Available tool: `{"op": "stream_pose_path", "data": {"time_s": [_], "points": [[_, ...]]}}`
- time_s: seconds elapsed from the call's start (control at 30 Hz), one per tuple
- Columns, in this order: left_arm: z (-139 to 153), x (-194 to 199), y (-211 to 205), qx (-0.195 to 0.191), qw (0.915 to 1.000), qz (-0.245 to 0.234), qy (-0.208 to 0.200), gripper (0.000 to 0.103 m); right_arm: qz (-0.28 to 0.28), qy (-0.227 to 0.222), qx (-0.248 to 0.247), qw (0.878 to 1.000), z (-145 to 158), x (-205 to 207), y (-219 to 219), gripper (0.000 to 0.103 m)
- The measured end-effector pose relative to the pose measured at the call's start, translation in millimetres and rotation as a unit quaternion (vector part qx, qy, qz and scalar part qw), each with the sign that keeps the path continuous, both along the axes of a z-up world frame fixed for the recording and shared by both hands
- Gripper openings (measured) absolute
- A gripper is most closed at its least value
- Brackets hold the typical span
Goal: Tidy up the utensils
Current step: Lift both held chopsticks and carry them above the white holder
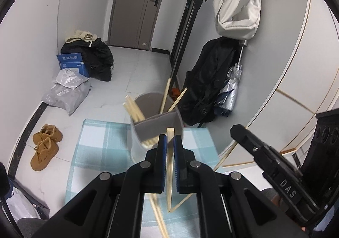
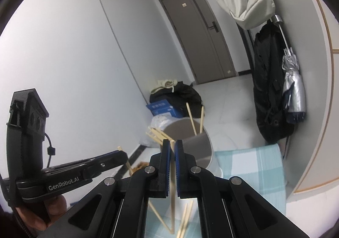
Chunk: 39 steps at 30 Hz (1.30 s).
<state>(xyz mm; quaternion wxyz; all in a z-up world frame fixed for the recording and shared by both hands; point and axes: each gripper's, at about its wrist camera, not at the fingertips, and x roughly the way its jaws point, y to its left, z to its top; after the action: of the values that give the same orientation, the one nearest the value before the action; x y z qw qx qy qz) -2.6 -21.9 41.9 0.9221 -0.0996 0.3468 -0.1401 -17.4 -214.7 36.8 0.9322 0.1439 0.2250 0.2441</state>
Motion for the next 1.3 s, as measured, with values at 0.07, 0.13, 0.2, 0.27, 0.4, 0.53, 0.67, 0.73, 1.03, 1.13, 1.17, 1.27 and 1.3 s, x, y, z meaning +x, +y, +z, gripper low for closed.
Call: {"op": "stream_pose_path", "data": {"time_s": [0.07,0.13,0.2,0.27,0.4,0.53,0.67,0.73,1.03,1.13,1.17,1.27,1.3], "points": [[7,4,-4,-0.003,1.0,-0.002,-0.006,0.002,-0.001,-0.004,0.003,1.0,6,1,-1,0.004],[11,7,-6,-0.007,0.9999,-0.005,-0.008,0.002,-0.001,-0.01,0.004,1.0,15,2,-3,0.004],[17,11,-8,-0.016,0.9998,-0.011,-0.007,0.002,-0.001,-0.019,0.003,1.0,23,3,-6,0.004],[21,16,-10,-0.02,0.9997,-0.011,-0.008,0.002,-0.001,-0.027,0.003,1.0,32,6,-8,0.004],[34,26,-13,-0.026,0.9995,-0.015,-0.014,0.002,0.0,-0.039,0.003,0.999,49,15,-12,0.004],[49,38,-10,-0.032,0.9991,-0.013,-0.023,0.002,0.0,-0.051,-0.004,0.999,63,26,-12,0.004],[63,53,-1,-0.054,0.9983,-0.007,-0.018,0.002,0.004,-0.065,-0.012,0.998,78,44,-8,0.004],[75,60,5,-0.054,0.9982,-0.002,-0.028,0.002,0.004,-0.072,-0.011,0.997,85,53,-6,0.004],[95,89,23,-0.035,0.9977,0.022,-0.053,0.002,0.01,-0.094,-0.003,0.996,108,100,14,0.004],[87,104,30,-0.028,0.9981,0.023,-0.049,0.002,0.011,-0.097,-0.012,0.995,108,116,23,0.004],[82,109,33,-0.028,0.9982,0.025,-0.046,0.002,0.01,-0.098,-0.017,0.995,107,119,26,0.004],[70,121,38,-0.031,0.9983,0.03,-0.04,0.002,0.01,-0.093,-0.031,0.995,100,132,34,0.004],[64,126,41,-0.035,0.9982,0.032,-0.037,0.002,0.01,-0.091,-0.035,0.995,97,136,36,0.004]]}}
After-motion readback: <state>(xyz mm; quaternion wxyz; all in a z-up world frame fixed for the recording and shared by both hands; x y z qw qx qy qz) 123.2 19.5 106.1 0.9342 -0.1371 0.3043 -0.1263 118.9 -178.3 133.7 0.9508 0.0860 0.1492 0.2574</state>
